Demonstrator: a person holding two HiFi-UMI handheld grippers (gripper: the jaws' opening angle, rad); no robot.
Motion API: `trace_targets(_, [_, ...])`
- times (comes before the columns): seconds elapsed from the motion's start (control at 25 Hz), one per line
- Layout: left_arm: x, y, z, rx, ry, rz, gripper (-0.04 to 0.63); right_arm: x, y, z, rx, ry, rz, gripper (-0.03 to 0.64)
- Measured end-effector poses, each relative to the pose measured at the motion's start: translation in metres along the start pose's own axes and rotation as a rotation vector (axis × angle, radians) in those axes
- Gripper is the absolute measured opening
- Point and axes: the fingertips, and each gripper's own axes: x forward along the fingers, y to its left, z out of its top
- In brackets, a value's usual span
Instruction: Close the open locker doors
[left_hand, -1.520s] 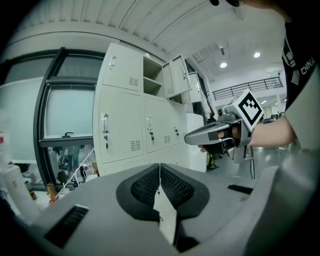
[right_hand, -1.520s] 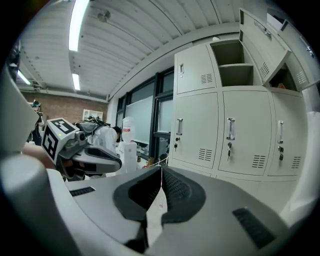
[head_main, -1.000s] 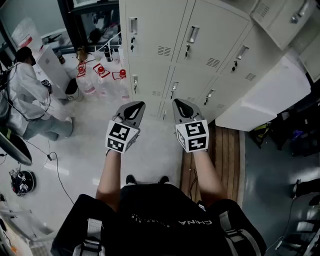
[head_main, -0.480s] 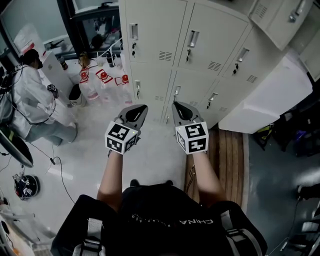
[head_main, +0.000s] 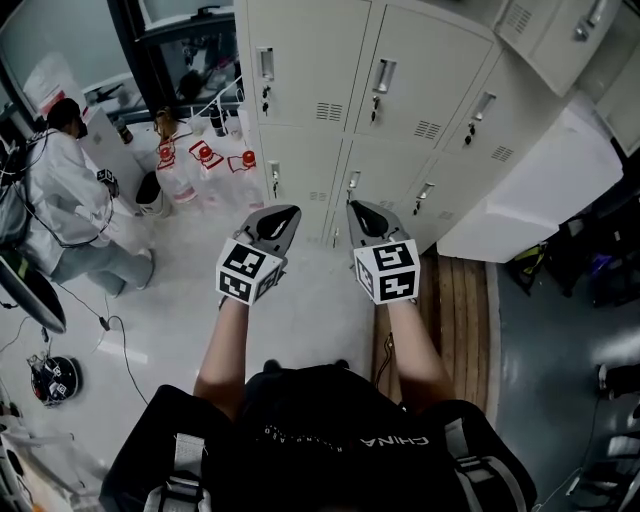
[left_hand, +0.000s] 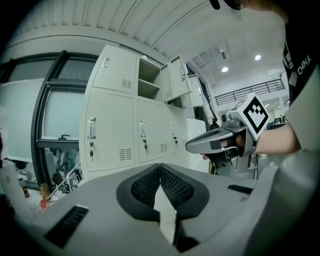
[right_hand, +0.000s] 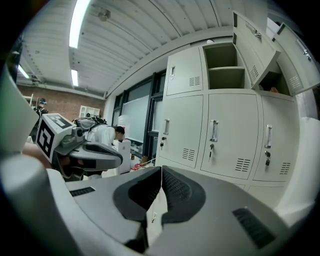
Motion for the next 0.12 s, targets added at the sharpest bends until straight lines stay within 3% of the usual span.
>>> trace_targets(0.12, [0.0003, 0.0016, 0.0015, -0.020, -0.013, -0.004, 0.021, 0.0017, -0.0014, 0.0000, 0.008, 0.000, -0.001, 0.032])
